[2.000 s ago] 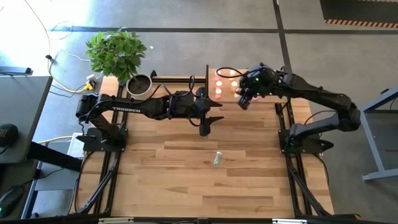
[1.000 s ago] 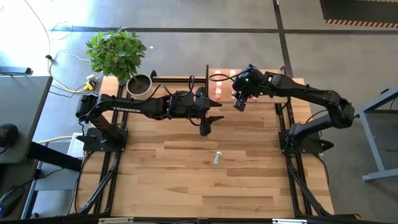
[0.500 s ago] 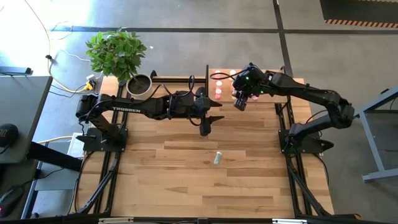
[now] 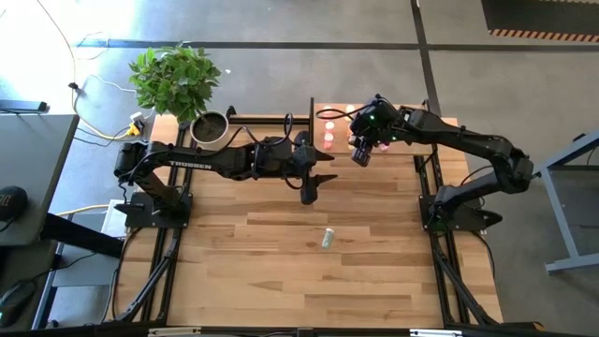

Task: Pick and place medicine bottles onto shelf by color
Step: Put the yellow medicine bottle aligned with the other yellow medicine bottles on the shelf

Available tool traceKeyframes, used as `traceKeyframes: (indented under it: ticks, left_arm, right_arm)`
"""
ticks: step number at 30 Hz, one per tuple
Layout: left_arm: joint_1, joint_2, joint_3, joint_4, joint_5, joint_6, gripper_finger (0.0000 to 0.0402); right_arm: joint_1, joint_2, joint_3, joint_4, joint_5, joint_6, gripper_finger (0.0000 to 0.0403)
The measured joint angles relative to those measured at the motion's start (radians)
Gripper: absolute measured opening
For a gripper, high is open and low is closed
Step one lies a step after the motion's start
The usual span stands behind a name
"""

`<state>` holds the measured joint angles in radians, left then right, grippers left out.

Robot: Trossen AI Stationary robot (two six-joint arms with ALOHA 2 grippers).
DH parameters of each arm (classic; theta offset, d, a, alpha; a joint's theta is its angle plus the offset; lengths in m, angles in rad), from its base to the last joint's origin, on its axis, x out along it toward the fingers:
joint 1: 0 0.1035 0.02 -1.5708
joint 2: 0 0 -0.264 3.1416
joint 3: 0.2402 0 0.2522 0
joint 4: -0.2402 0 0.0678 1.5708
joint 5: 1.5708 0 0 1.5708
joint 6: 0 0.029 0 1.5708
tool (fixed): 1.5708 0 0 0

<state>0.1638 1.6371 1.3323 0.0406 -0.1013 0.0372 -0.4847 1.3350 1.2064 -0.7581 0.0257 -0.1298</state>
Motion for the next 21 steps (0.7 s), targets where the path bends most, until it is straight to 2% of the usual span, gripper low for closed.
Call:
traceKeyframes:
  ticks: [5, 12, 21]
  left_arm:
    - [0.0, 0.0, 0.0, 0.0, 0.0, 0.0, 0.0227]
    - [0.0, 0.0, 0.0, 0.0, 0.0, 0.0, 0.0227]
    - [0.0, 0.0, 0.0, 0.0, 0.0, 0.0, 0.0227]
  right_arm:
    - [0.0, 0.0, 0.0, 0.004, 0.0, 0.017, 0.011]
    - [0.0, 0.0, 0.0, 0.004, 0.0, 0.017, 0.0133]
    - [0.0, 0.0, 0.0, 0.002, 0.001, 0.025, 0.0135]
